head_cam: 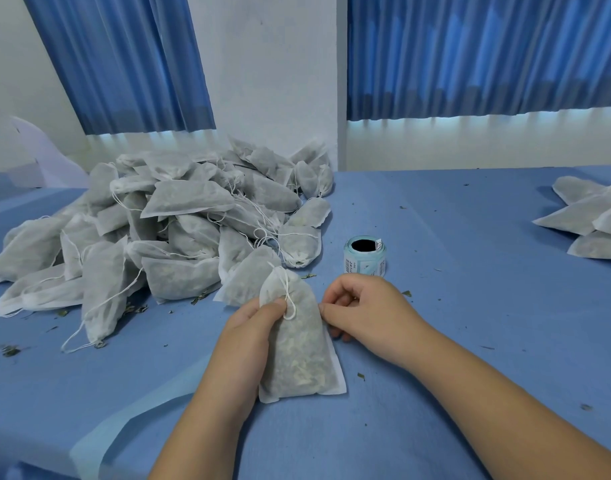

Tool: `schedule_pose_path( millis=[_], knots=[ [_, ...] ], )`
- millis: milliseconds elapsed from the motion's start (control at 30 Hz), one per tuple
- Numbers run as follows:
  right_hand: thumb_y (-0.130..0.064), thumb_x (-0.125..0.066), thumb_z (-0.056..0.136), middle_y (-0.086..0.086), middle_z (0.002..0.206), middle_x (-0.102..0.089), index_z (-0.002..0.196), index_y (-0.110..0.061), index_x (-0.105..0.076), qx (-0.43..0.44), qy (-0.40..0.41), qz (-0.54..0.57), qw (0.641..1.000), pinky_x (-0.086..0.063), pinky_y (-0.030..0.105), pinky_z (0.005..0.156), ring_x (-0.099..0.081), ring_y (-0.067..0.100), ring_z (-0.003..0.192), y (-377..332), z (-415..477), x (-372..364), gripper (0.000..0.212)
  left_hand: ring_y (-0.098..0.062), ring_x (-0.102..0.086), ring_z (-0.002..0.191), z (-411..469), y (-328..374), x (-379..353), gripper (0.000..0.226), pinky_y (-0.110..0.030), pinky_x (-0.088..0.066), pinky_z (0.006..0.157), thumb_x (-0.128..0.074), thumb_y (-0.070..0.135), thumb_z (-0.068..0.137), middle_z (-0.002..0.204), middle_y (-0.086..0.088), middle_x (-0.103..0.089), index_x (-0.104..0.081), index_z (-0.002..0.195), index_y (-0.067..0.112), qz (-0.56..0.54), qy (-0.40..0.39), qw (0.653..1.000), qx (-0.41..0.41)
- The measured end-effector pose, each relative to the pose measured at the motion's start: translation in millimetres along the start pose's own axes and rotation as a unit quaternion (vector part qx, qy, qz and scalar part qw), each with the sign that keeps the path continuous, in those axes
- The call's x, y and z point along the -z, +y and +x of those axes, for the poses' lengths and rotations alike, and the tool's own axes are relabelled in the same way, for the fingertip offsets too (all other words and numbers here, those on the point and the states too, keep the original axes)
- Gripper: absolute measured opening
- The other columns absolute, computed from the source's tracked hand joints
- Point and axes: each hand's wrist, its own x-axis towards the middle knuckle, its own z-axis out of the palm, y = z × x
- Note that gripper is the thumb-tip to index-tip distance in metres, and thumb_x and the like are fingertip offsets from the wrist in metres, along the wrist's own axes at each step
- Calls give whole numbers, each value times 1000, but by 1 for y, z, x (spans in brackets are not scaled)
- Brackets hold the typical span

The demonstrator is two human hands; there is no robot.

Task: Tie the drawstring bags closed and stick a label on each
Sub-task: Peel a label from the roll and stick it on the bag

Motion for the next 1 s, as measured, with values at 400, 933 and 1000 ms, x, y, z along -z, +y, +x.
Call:
schedule_pose_path(
  millis=[400, 933, 1000],
  knots=[
    [3, -60, 81, -1, 61, -66, 91, -14, -59, -19, -20, 22, 999, -53, 24, 53, -64, 15, 53, 0, 0, 9, 20, -15, -71, 78, 4, -4, 2, 20, -34, -50, 73, -63, 28, 89, 83, -1, -76, -75, 72, 26, 20, 16, 1000, 7],
    [-7, -55, 74, -5, 55, -56, 100, -16, -56, -107, -65, -3, 992, -47, 28, 54, -55, 16, 51, -2, -7, 57, 28, -21, -69, 77, 7, -4, 0, 17, -34, -48, 69, -63, 28, 87, 82, -5, -75, -73, 78, 17, 39, 56, 998, 9],
    [0, -54, 79, 0, 62, -56, 103, -15, -57, -102, -67, 28, 992, -46, 28, 54, -55, 17, 53, -3, -8, 64, 28, -18, -69, 74, 5, -3, 0, 18, -33, -48, 67, -63, 29, 87, 80, -3, -75, -72, 76, 18, 35, 55, 998, 3]
  ],
)
